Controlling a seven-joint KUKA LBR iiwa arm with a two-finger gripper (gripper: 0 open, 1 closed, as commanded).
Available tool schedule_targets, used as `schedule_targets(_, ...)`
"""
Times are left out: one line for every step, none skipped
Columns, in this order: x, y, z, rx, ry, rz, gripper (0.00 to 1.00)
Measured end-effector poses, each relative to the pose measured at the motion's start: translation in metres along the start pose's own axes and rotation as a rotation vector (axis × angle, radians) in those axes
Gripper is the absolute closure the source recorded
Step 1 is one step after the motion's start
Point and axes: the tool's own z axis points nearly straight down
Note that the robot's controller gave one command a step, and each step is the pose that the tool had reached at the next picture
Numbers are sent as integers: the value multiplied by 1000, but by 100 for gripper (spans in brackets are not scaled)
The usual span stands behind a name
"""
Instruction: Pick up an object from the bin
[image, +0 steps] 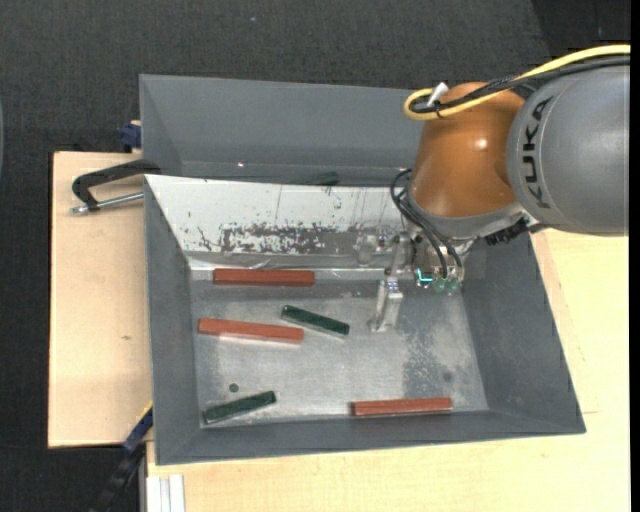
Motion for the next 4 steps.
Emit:
schedule_targets(-2,0,-5,0,-9,0,0)
schedule_targets(-1,14,42,-1,-16,36,0)
schedule_targets(-8,20,74,0,-6,-14,0)
schedule_targets(-10,69,90,-2,-10,307,100)
